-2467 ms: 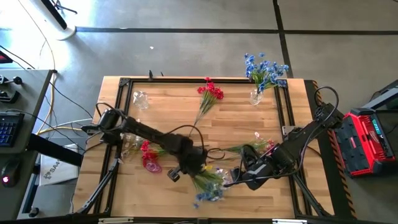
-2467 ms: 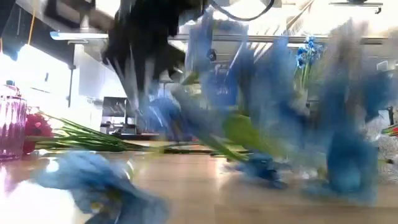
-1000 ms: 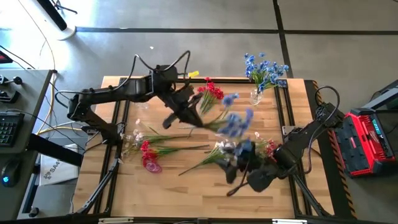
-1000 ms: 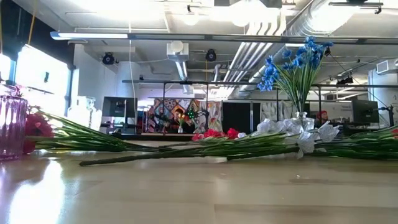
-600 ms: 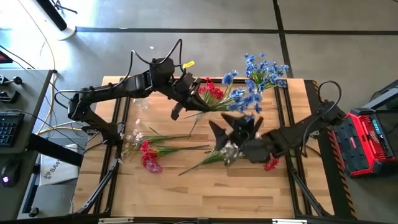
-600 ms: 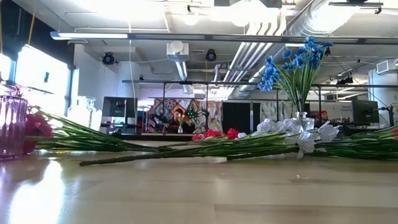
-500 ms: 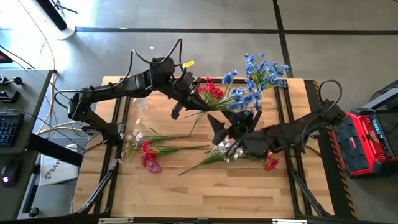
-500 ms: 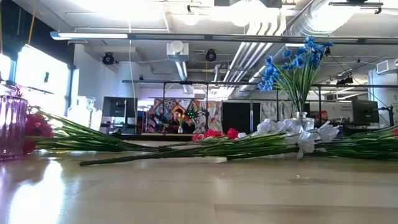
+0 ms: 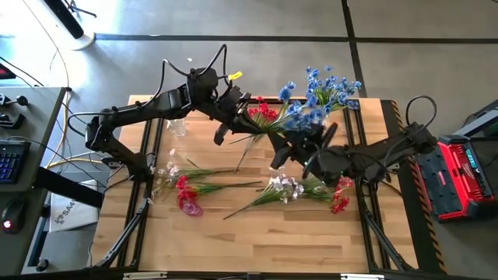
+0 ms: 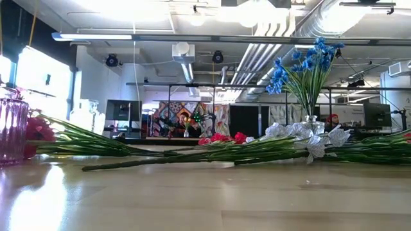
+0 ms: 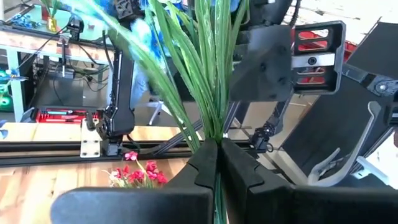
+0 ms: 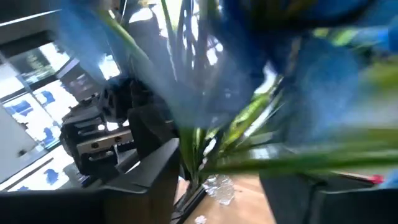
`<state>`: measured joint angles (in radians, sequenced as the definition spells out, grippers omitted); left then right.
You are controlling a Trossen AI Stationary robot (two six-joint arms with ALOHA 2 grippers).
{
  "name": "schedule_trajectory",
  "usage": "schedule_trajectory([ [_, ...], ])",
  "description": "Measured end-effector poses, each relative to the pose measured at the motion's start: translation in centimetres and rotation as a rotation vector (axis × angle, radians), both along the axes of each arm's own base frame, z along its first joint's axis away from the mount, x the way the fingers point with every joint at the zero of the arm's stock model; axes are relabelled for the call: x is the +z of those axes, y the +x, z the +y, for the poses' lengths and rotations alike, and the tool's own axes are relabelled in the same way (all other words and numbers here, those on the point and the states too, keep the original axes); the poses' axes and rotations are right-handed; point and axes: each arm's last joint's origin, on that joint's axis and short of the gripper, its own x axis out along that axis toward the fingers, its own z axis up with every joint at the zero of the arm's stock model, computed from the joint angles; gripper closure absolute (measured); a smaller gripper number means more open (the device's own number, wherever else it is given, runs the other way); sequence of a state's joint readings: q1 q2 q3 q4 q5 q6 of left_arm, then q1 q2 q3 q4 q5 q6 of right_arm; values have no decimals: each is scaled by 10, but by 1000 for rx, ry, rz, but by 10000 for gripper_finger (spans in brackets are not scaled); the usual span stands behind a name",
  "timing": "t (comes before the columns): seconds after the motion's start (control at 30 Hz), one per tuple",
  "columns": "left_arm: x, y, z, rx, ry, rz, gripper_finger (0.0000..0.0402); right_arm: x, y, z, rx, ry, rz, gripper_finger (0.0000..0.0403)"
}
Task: Sort flowers into vase by color
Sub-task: Put the blue flowers into the right transparent vase
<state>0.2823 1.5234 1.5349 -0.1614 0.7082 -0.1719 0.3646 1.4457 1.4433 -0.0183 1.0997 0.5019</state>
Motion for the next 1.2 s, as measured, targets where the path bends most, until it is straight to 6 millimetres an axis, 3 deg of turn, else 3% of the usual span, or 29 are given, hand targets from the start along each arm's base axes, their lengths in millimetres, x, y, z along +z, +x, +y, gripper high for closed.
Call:
schedule_trajectory([
  [0.23,-4,4,-1,20,-18,24,401,-1,6,-18,28,-8,20,316],
  [0.37,-8,3,3,85,-13,71,394,-1,-4,-21,39,-30,91,389],
  [0.53,-21,-1,8,171,16,197,360,-5,-30,-41,-59,-5,221,395],
  [0.77,-33,4,5,198,41,278,327,-31,-65,-72,-190,55,532,400],
  [1.0,-38,9,3,246,72,290,326,-54,-69,-112,-312,43,888,401],
  [1.2,-38,9,3,280,91,293,326,-91,-78,-142,-442,82,1009,402],
])
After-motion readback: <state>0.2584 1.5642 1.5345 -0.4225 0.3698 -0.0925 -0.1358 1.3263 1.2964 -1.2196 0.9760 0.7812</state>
